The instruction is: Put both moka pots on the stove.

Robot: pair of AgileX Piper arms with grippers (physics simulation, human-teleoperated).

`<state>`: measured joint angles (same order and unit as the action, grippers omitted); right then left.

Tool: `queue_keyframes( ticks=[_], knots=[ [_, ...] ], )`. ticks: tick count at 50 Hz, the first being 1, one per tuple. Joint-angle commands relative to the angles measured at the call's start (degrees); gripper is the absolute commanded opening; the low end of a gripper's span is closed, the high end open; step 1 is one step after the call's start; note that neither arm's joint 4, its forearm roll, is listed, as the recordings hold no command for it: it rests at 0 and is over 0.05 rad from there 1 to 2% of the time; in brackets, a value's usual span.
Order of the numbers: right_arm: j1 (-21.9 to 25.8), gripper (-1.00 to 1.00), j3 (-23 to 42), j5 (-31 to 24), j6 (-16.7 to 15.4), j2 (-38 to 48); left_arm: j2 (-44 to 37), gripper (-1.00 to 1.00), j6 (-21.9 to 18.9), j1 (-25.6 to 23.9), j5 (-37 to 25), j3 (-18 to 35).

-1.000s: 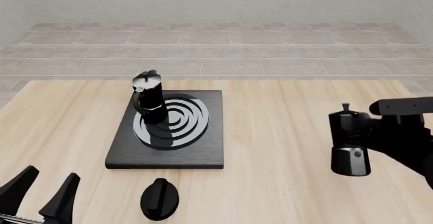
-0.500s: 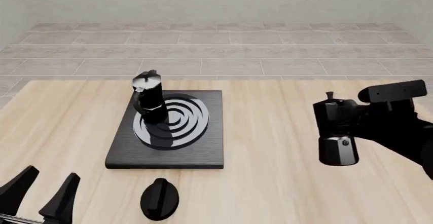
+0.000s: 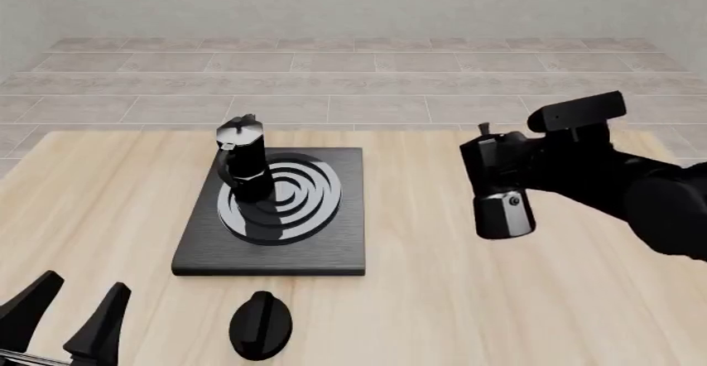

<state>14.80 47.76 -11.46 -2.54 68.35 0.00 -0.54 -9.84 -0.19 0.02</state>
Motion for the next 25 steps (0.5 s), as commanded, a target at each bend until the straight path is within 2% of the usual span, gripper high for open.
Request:
queue_keyframes(
  ticks=[1,25],
  knots=[
    [3.72,-1.0,5.95,1.89,0.86,4.6,-0.02,1.0,0.09,0.18,0.12,0.0],
    [10.66,-1.0,17.09,4.35,1.87,17.41,-0.02,1.0,0.1,0.18,0.12,0.0]
  ],
)
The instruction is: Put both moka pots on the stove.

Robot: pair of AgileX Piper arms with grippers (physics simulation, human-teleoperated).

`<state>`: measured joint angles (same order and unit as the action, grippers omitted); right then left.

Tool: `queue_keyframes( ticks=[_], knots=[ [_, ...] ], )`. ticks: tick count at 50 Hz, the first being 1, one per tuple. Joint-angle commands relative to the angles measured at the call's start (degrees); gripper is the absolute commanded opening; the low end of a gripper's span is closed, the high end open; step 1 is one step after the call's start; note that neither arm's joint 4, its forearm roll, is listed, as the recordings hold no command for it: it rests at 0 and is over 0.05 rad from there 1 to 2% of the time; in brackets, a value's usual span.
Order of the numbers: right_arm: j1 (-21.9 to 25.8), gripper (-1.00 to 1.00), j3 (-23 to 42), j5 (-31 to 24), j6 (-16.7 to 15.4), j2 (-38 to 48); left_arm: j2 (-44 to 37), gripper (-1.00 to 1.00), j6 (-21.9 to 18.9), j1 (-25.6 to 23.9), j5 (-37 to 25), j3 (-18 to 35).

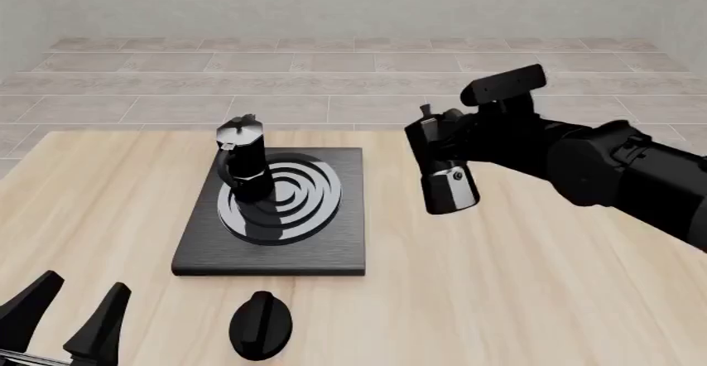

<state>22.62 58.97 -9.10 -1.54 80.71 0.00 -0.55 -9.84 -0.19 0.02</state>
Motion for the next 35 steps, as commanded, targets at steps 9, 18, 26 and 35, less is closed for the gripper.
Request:
queue_keyframes(
  ticks=[9,18,26,35],
  knots=[
    [4.74,-1.0,9.62,2.49,1.39,9.36,-0.02,1.0,0.1,0.18,0.13,0.0],
    [6.29,-1.0,13.44,2.93,1.74,13.85,-0.02,1.0,0.1,0.19,0.12,0.0],
    [7.86,-1.0,18.5,2.43,2.1,18.2,-0.02,1.0,0.09,0.19,0.11,0.0],
    [9.26,-1.0,23.35,1.84,2.59,22.36,-0.02,1.0,0.09,0.18,0.12,0.0]
  ],
)
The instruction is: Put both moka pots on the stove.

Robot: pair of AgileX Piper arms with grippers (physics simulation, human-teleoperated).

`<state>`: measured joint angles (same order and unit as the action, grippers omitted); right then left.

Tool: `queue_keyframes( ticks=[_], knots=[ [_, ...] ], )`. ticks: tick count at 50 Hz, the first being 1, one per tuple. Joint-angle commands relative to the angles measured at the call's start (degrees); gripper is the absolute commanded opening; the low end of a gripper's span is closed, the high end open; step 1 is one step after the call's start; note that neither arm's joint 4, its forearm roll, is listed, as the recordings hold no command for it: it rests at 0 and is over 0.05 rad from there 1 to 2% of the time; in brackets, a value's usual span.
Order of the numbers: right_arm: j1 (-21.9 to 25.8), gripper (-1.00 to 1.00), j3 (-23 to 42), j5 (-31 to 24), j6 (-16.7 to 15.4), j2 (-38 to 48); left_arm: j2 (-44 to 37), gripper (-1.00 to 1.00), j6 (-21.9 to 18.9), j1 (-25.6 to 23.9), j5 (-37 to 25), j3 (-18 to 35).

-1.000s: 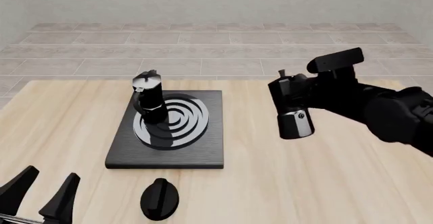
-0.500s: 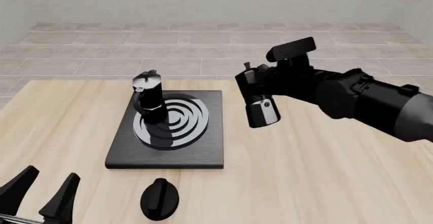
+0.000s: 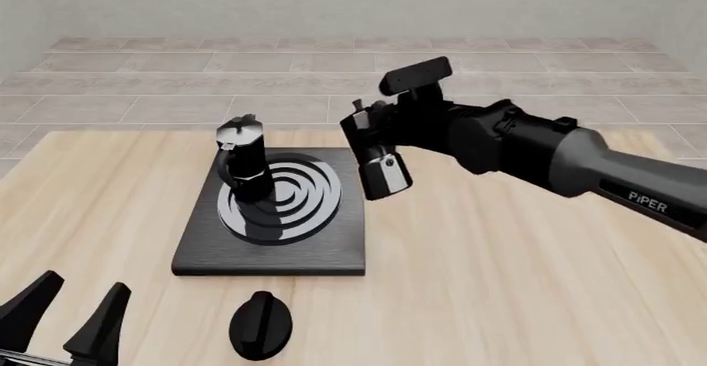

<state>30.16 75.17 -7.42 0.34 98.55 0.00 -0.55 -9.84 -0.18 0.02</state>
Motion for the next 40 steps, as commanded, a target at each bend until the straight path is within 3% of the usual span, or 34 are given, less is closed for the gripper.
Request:
queue_keyframes(
  ticks=[1,40],
  knots=[
    [1.81,-1.0,7.49,0.14,0.85,4.87,-0.02,1.0,0.1,0.19,0.13,0.0],
    [5.55,-1.0,26.61,-1.23,2.01,19.76,-0.02,1.0,0.1,0.18,0.11,0.0]
  ],
)
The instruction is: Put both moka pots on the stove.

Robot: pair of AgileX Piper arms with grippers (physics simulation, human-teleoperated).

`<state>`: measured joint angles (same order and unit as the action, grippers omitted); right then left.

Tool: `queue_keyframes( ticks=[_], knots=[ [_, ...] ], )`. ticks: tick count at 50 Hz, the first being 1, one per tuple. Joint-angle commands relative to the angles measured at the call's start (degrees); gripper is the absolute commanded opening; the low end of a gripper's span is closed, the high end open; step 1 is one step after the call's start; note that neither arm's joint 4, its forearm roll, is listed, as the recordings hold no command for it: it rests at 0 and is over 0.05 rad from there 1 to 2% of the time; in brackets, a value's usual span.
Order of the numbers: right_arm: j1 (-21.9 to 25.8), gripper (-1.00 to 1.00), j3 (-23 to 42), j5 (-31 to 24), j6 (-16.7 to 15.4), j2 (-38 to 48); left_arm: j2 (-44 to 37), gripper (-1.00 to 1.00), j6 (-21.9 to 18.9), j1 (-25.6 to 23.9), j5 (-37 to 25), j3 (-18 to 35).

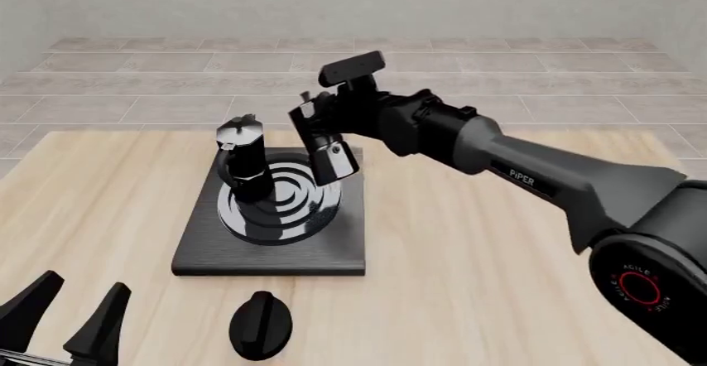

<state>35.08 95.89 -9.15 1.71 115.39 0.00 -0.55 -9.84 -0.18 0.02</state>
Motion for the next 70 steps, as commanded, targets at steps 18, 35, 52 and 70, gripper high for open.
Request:
queue_keyframes(
  ticks=[18,35,52,70],
  knots=[
    [1.03,-1.0,13.39,-0.42,1.55,9.54,-0.02,1.0,0.09,0.19,0.12,0.0],
    [0.84,-1.0,20.67,-2.5,1.41,13.51,-0.02,1.0,0.1,0.19,0.12,0.0],
    [1.2,-1.0,24.07,-3.19,2.04,17.08,-0.02,1.0,0.09,0.17,0.12,0.0],
    [0.86,-1.0,20.12,-2.3,6.94,17.77,-0.02,1.0,0.1,0.17,0.12,0.0]
  ],
)
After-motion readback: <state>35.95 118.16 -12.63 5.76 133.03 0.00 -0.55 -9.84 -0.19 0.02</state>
